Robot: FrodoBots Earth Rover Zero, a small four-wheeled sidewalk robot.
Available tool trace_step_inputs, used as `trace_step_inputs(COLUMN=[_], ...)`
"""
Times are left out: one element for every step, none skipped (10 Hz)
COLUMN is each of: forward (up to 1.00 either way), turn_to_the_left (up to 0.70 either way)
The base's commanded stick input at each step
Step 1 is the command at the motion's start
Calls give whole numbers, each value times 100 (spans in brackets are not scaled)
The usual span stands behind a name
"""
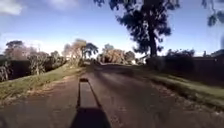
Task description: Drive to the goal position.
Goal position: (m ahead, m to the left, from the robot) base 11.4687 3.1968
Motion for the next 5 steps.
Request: trace_step_inputs(forward=[100, 100, 100, 100, 100], turn_to_the_left=[0, 0, 0, 0, 0])
